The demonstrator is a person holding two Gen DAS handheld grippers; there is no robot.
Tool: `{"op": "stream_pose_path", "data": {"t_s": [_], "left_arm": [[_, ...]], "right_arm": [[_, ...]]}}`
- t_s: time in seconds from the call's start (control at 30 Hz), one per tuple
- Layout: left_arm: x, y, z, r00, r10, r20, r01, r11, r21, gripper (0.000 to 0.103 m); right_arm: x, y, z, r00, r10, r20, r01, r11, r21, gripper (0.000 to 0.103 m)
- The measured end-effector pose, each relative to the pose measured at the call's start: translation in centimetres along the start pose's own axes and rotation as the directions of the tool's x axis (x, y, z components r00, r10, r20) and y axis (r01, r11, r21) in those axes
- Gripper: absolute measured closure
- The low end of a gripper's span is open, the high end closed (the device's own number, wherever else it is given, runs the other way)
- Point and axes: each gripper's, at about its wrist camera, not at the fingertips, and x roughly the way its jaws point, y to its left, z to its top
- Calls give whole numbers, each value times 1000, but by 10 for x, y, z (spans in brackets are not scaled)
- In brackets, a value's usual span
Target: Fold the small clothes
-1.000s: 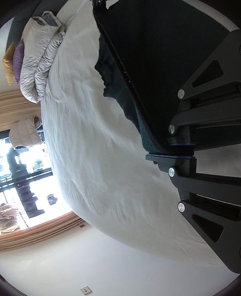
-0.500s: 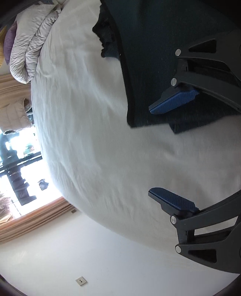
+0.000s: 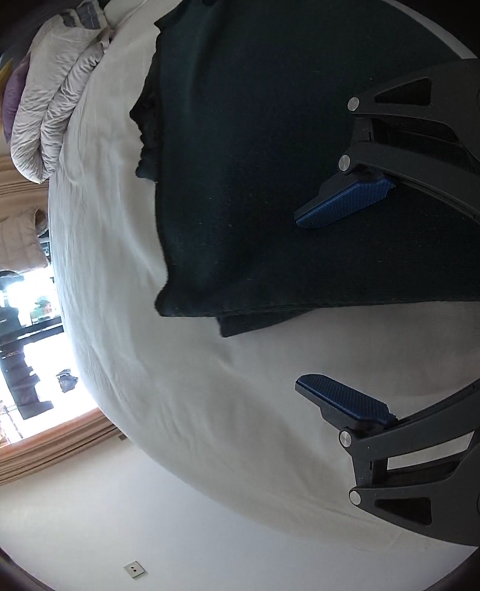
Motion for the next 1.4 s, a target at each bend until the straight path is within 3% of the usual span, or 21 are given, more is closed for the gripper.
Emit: {"op": "stream_pose_path", "data": {"t_s": [0.13, 0.27, 0.33, 0.43, 0.53, 0.67, 0.7, 0.8, 0.87, 0.93, 0.97, 1.03, 1.07, 1.17, 1.23, 1.3, 1.4], "left_arm": [[-6, 10, -18, 999, -41, 10, 42, 997, -68, 21], [-12, 17, -31, 997, -72, 16, 73, 989, -128, 20], [-17, 22, -37, 995, -93, 21, 95, 983, -157, 20], [-36, 32, -49, 991, -126, 48, 134, 967, -218, 20], [-62, 50, -71, 981, -159, 107, 186, 927, -326, 21], [-63, 63, -95, 968, -234, 86, 247, 861, -445, 21], [-63, 62, -99, 967, -239, 88, 253, 857, -448, 21], [-67, 52, -101, 971, -229, 65, 235, 885, -403, 21], [-73, 56, -108, 967, -249, 60, 251, 874, -417, 21], [-84, 61, -115, 951, -294, 94, 301, 823, -482, 21], [-92, 66, -122, 940, -318, 125, 335, 783, -524, 21], [-100, 72, -136, 908, -381, 177, 405, 681, -610, 21], [-101, 72, -140, 896, -403, 188, 423, 643, -639, 21], [-105, 66, -145, 878, -430, 211, 449, 588, -673, 21], [-106, 64, -151, 849, -471, 240, 482, 503, -717, 21], [-109, 58, -156, 838, -480, 260, 493, 461, -738, 21], [-109, 49, -157, 833, -479, 275, 495, 427, -756, 20]], "right_arm": [[-9, -33, 2, 998, 30, 57, -34, 997, 74, 41], [-29, -31, 7, 992, -91, 88, 81, 990, 114, 37], [-45, -21, 5, 992, -4, 123, -13, 991, 133, 36], [-56, 6, -1, 976, 160, 145, -172, 982, 73, 32], [-45, 30, -11, 934, 342, 99, -349, 935, 61, 31], [-5, 39, -25, 909, 416, 14, -413, 899, 144, 31], [-2, 36, -28, 916, 399, 28, -399, 905, 147, 32], [-11, 30, -32, 924, 377, 58, -382, 912, 147, 36], [-23, 20, -32, 954, 291, 77, -301, 935, 190, 36], [-37, 17, -34, 952, 287, 108, -305, 926, 223, 33], [-44, 19, -35, 938, 322, 131, -344, 913, 221, 27], [-50, 29, -37, 912, 382, 148, -405, 892, 200, 26], [-49, 35, -37, 902, 408, 144, -430, 881, 196, 26], [-38, 45, -38, 876, 463, 139, -483, 845, 231, 27], [-30, 47, -40, 866, 480, 141, -501, 824, 265, 29], [-25, 44, -43, 856, 495, 146, -516, 802, 301, 31], [-20, 40, -44, 851, 503, 150, -522, 783, 340, 35]]}}
